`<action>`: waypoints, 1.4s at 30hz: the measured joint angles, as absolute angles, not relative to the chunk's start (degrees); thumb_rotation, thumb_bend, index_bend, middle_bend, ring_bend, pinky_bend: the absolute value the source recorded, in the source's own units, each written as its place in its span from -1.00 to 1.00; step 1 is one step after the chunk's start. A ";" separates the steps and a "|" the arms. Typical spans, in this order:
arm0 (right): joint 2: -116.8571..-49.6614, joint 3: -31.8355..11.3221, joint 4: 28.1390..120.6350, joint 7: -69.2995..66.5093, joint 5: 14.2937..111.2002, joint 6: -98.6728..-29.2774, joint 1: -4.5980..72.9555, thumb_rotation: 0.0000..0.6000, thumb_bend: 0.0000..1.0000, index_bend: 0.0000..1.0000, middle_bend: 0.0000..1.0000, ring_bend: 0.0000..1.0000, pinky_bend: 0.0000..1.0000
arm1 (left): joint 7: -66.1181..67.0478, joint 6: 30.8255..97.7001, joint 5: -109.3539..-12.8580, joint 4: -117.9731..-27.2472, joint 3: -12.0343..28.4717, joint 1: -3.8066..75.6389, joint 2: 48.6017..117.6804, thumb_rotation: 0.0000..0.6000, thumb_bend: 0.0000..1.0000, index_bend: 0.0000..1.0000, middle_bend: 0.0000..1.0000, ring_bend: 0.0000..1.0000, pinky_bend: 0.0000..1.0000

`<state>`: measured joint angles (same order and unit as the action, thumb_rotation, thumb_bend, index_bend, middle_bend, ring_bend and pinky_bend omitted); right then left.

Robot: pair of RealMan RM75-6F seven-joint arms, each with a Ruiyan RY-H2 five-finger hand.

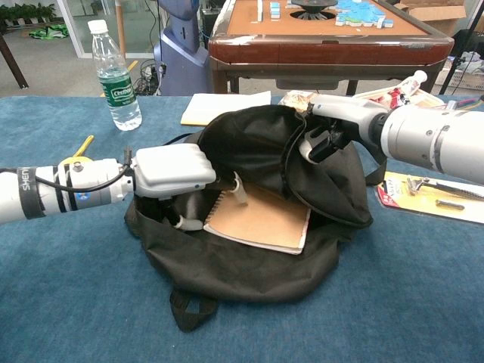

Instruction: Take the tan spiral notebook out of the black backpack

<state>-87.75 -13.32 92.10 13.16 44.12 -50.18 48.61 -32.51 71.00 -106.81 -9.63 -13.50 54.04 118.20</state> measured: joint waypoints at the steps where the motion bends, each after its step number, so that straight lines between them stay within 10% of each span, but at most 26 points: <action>1: -87.75 -13.31 92.02 13.13 44.13 -50.14 48.63 1.00 0.48 0.49 -0.23 -0.74 -0.72 | -32.71 71.00 -106.63 -9.67 -13.40 54.12 118.54 1.00 -0.51 -0.52 -0.55 -0.52 -0.32; 29: -87.06 -12.98 92.04 11.95 44.74 -50.07 48.09 1.00 0.48 0.49 -0.23 -0.74 -0.72 | -35.34 65.92 -101.78 -9.81 -10.62 55.66 123.17 1.00 -0.51 -0.55 -0.65 -0.62 -0.38; 42: -87.17 -12.95 92.05 12.49 44.19 -50.41 48.23 1.00 0.48 0.49 -0.23 -0.74 -0.72 | -36.75 65.38 -100.82 -10.35 -10.10 56.03 123.75 1.00 -0.01 -0.46 -0.65 -0.63 -0.42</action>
